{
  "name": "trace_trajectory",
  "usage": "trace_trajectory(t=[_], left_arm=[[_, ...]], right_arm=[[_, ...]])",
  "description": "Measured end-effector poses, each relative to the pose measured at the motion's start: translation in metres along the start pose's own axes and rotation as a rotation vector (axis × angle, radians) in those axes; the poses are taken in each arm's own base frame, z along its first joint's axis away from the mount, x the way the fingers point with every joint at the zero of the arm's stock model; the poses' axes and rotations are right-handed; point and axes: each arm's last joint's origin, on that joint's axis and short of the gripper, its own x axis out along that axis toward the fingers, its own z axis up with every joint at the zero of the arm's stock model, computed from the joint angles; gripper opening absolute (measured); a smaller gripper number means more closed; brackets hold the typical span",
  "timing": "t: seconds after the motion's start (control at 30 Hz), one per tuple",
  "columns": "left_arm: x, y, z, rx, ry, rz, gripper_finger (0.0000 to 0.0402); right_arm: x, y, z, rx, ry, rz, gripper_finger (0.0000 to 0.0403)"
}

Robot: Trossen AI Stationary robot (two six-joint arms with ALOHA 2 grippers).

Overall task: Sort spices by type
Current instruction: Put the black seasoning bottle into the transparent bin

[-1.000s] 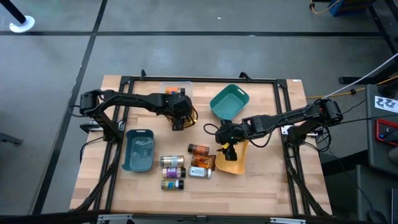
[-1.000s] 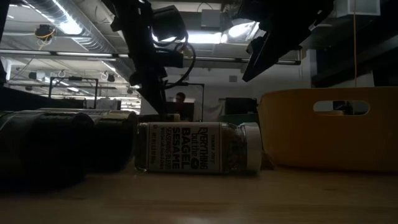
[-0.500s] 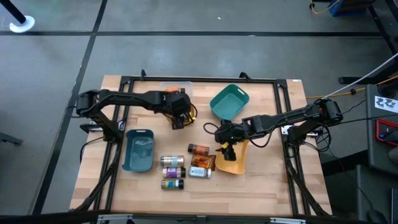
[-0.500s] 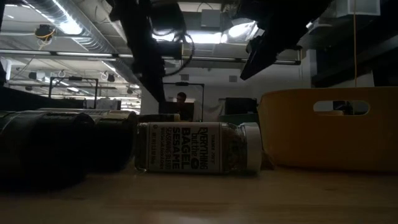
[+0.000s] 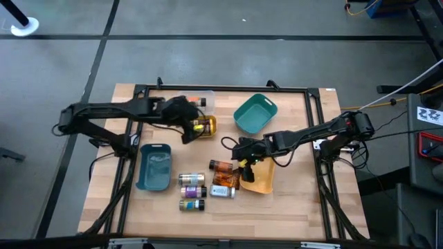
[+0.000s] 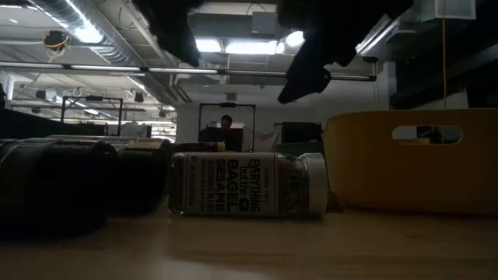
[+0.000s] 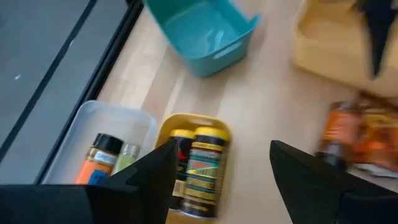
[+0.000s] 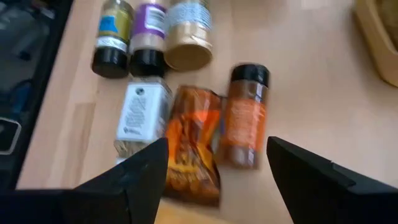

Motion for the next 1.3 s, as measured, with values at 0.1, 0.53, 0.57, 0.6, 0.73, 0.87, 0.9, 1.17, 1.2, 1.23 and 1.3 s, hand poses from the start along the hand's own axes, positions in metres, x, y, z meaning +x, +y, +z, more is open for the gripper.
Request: trace_trajectory(t=[0.1, 0.53, 0.57, 0.6, 0.73, 0.87, 0.9, 1.17, 1.2, 1.23, 1.3], left_arm=[[-0.017, -0.007, -0.007, -0.016, -0.048, -0.034, 0.0237], [-0.015, -0.034, -0.051, -0.046, -0.021, -0.112, 0.0237], [-0.013, -0.035, -0.053, -0.043, -0.021, -0.113, 0.0237], [-0.010, -0.036, -0.055, -0.045, -0.029, -0.115, 0.0237], [-0.001, -0.038, -0.061, -0.053, -0.041, -0.117, 0.0237], [0.004, -0.039, -0.065, -0.062, -0.038, -0.116, 0.0237], [0.005, -0.039, -0.066, -0.071, -0.041, -0.117, 0.0237], [0.005, -0.039, -0.066, -0.087, -0.043, -0.118, 0.0237], [0.005, -0.039, -0.066, -0.087, -0.043, -0.118, 0.0237], [0.005, -0.040, -0.066, -0.087, -0.043, -0.118, 0.0237], [0.005, -0.039, -0.066, -0.088, -0.045, -0.118, 0.0237]], right_arm=[[0.013, -0.001, 0.001, 0.022, -0.021, 0.010, 0.0270], [0.057, 0.009, -0.014, 0.030, -0.011, -0.068, 0.0270], [0.060, 0.010, -0.016, 0.025, -0.015, -0.101, 0.0270], [0.062, 0.011, -0.017, 0.019, -0.023, -0.130, 0.0270], [0.071, 0.009, -0.022, 0.014, -0.014, -0.186, 0.0270], [0.079, 0.004, -0.026, 0.020, 0.008, -0.203, 0.0270], [0.081, 0.003, -0.027, 0.021, 0.010, -0.207, 0.0270], [0.091, -0.005, -0.030, 0.035, 0.018, -0.216, 0.0270], [0.091, -0.006, -0.031, 0.035, 0.019, -0.215, 0.0270], [0.091, -0.008, -0.031, 0.040, 0.024, -0.219, 0.0270], [0.091, -0.008, -0.031, 0.040, 0.027, -0.220, 0.0270]])
